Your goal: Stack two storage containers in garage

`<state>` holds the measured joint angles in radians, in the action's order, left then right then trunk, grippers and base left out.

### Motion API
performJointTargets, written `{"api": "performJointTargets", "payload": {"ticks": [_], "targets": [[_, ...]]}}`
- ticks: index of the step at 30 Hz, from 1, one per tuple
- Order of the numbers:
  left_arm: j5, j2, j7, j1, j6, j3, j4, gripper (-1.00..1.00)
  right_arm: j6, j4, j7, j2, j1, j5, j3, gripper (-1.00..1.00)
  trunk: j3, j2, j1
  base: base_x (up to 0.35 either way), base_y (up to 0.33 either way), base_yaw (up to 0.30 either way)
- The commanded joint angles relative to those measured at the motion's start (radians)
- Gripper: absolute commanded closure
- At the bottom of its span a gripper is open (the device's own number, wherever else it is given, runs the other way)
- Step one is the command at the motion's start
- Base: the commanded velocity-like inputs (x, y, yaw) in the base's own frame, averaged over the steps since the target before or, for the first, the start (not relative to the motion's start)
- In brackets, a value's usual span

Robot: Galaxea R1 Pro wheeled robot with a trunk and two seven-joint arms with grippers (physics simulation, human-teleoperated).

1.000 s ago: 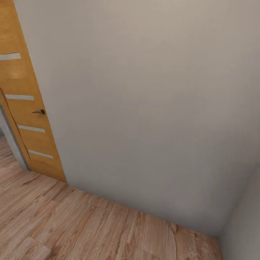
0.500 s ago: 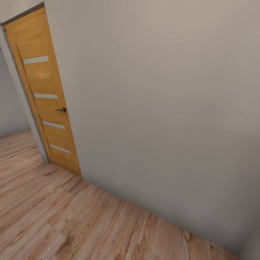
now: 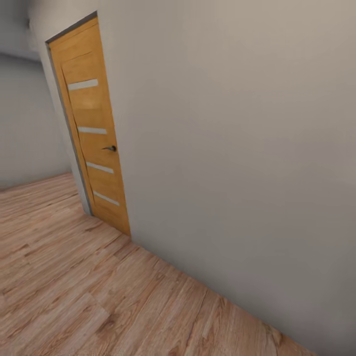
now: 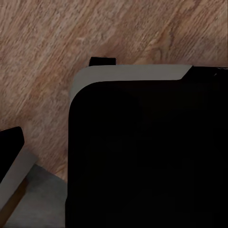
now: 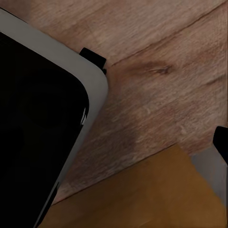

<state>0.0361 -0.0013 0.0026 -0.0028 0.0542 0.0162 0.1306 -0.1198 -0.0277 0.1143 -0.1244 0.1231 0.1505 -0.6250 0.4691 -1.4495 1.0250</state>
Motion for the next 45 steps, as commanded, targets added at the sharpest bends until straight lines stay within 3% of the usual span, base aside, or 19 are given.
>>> {"api": "performJointTargets", "payload": {"ticks": [1,20,37,45], "targets": [[0.004,0.000,0.000,0.000,0.003,0.001,0.000,-1.00,-0.006,-0.003,0.005,0.000,0.001,0.011,-0.007,-1.00,0.001,-0.001,0.000,0.000,0.000,0.270],[0.004,0.002,-0.001,0.000,0.003,0.002,0.000,-1.00,-0.005,-0.003,0.005,0.002,0.001,0.011,-0.007,-1.00,0.001,-0.001,0.000,0.018,0.000,0.270],[0.004,0.004,-0.001,0.000,0.001,0.002,0.000,-1.00,-0.006,-0.003,0.005,0.000,0.001,0.011,-0.007,-1.00,0.001,-0.001,0.000,0.307,0.000,0.267],[0.004,0.003,-0.001,0.000,0.001,0.002,0.000,-1.00,-0.007,-0.003,0.006,0.000,0.001,0.011,-0.007,-1.00,0.001,-0.001,0.000,0.323,0.000,0.116]]}}
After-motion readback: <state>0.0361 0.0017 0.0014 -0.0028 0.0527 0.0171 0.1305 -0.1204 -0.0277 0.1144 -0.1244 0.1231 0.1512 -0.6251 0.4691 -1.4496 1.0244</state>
